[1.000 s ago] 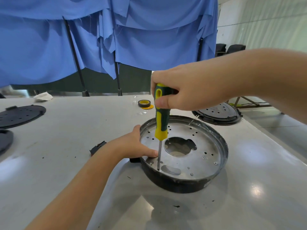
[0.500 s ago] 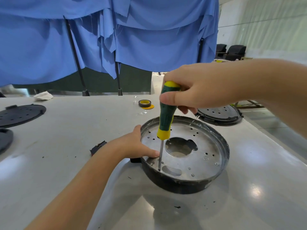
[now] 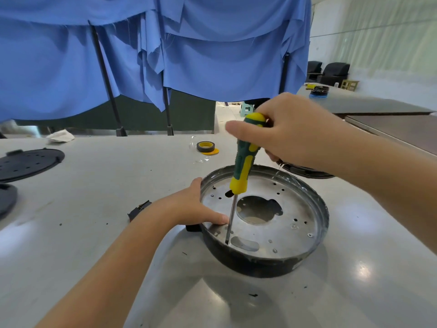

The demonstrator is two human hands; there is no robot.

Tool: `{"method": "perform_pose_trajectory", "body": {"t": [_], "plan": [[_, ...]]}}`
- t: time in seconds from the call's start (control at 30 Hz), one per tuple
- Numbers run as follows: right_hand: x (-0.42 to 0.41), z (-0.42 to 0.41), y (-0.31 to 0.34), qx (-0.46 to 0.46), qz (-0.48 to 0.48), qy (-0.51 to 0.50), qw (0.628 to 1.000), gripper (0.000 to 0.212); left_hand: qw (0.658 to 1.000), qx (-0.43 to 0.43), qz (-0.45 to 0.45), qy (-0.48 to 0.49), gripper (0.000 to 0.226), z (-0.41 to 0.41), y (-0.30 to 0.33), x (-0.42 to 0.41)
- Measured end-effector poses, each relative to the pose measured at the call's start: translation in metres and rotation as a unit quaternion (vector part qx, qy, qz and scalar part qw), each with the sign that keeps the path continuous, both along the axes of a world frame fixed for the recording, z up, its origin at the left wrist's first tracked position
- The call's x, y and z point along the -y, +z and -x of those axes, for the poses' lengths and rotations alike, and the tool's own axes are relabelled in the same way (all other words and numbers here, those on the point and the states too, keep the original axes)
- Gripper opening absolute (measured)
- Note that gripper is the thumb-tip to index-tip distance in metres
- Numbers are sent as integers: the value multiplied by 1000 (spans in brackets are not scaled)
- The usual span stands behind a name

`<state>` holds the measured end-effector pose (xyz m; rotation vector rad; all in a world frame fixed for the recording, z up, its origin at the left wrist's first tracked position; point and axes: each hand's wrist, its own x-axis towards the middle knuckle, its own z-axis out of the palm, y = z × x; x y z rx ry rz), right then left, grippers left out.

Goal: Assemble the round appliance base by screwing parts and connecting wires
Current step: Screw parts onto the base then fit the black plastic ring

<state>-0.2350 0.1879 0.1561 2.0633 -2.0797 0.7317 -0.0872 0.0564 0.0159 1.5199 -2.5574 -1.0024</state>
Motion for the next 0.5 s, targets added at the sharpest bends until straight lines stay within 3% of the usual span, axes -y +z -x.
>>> {"method": "perform_pose_trajectory", "body": {"t": [0.1, 0.23, 0.33, 0.5], "plan": [[-5, 18, 2, 94, 21, -15, 995, 54, 999, -29, -7, 14, 97, -1, 0, 3], [-8, 52, -1, 281, 57, -71, 956, 46, 992, -96, -49, 63, 31, -1, 0, 8], [-9, 74, -20, 437, 69, -117, 889, 37, 984, -124, -74, 106, 14, 2, -1, 8], [-17, 96, -76, 649, 93, -146, 741, 23, 983, -130, -52, 114, 13, 4, -4, 12]]}}
